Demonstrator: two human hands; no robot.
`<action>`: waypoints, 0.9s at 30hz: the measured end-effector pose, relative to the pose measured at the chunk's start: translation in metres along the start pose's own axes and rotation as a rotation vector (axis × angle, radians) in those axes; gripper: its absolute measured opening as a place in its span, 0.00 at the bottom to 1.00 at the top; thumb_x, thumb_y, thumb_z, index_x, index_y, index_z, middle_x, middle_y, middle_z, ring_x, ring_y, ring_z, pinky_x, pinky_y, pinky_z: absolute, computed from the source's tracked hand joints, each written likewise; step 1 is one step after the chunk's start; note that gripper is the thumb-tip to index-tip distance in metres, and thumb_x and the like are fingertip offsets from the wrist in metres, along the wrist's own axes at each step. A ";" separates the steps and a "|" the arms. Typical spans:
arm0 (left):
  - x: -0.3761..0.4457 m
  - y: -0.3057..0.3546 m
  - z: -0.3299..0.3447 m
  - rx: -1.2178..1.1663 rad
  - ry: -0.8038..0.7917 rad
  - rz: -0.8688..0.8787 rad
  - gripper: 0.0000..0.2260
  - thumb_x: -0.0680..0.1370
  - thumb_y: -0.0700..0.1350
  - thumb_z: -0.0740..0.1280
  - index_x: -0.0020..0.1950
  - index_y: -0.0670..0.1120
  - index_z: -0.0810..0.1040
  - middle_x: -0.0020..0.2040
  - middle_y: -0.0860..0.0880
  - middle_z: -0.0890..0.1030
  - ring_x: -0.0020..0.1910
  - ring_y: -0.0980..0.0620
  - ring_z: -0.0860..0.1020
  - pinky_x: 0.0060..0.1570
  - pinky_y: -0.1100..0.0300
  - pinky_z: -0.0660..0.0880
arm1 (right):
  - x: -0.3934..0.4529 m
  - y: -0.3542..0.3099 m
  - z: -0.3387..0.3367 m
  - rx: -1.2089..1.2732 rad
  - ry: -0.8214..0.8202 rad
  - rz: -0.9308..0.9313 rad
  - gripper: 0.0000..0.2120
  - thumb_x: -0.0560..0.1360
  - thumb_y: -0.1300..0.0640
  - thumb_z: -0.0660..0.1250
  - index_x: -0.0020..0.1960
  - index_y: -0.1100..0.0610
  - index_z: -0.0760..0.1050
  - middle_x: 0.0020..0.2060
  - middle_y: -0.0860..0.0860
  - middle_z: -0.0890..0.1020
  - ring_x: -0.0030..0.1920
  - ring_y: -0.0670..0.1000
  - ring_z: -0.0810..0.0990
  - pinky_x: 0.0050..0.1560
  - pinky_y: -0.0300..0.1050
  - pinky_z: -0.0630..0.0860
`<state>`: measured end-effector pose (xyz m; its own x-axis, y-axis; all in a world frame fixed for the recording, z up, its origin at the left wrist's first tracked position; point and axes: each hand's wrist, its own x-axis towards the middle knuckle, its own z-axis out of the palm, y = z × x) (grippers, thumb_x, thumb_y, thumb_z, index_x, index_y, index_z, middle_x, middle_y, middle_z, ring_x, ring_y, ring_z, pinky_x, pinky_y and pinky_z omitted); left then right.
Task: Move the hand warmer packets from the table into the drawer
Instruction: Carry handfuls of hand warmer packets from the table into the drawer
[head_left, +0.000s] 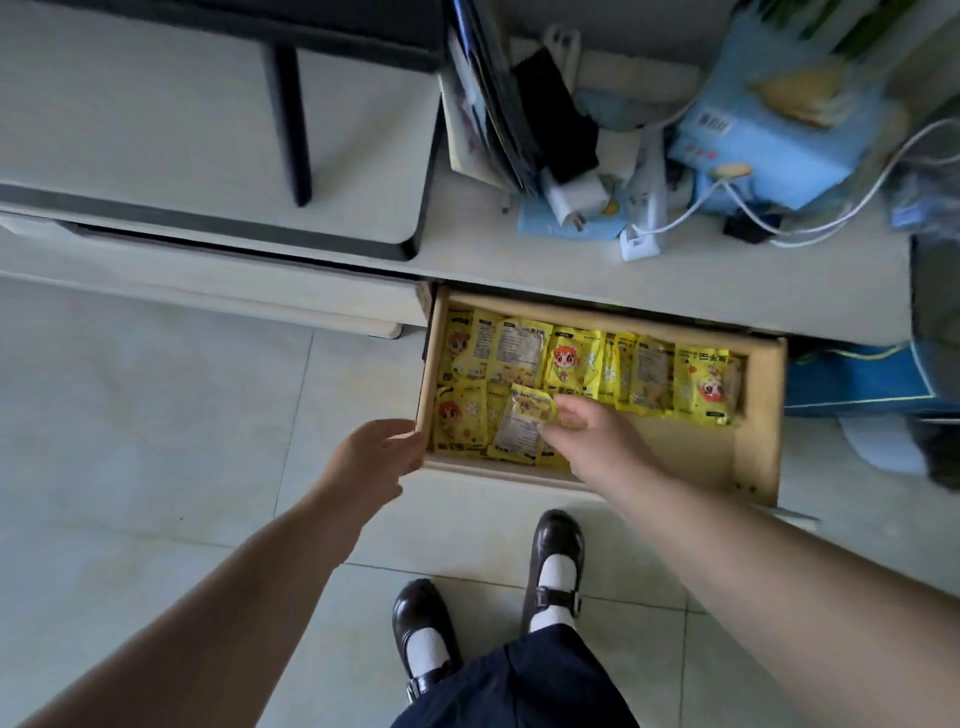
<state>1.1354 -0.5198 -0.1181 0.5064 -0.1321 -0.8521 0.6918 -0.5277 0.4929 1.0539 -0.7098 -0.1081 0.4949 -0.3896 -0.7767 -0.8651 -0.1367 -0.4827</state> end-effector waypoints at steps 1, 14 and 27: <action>-0.019 0.004 -0.008 -0.059 0.007 -0.007 0.14 0.77 0.45 0.68 0.62 0.46 0.76 0.56 0.46 0.81 0.55 0.49 0.80 0.60 0.49 0.73 | -0.018 -0.010 -0.003 -0.018 -0.004 -0.025 0.24 0.76 0.51 0.64 0.71 0.49 0.65 0.65 0.49 0.75 0.56 0.51 0.78 0.51 0.45 0.76; -0.249 0.035 -0.092 -0.477 0.171 0.110 0.03 0.78 0.46 0.65 0.52 0.52 0.76 0.54 0.50 0.81 0.55 0.51 0.79 0.55 0.55 0.72 | -0.207 -0.137 -0.036 -0.240 -0.145 -0.358 0.24 0.74 0.49 0.66 0.69 0.47 0.68 0.66 0.47 0.74 0.62 0.50 0.75 0.65 0.51 0.71; -0.452 -0.038 -0.122 -0.803 0.550 0.252 0.10 0.78 0.49 0.66 0.58 0.50 0.75 0.58 0.50 0.80 0.55 0.53 0.80 0.58 0.54 0.72 | -0.378 -0.192 0.010 -0.542 -0.561 -0.727 0.24 0.75 0.54 0.66 0.70 0.52 0.67 0.66 0.52 0.72 0.61 0.48 0.73 0.63 0.48 0.72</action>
<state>0.9431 -0.3374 0.2693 0.7134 0.3506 -0.6068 0.5711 0.2109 0.7933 1.0339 -0.5267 0.2741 0.7543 0.4053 -0.5166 -0.1992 -0.6085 -0.7682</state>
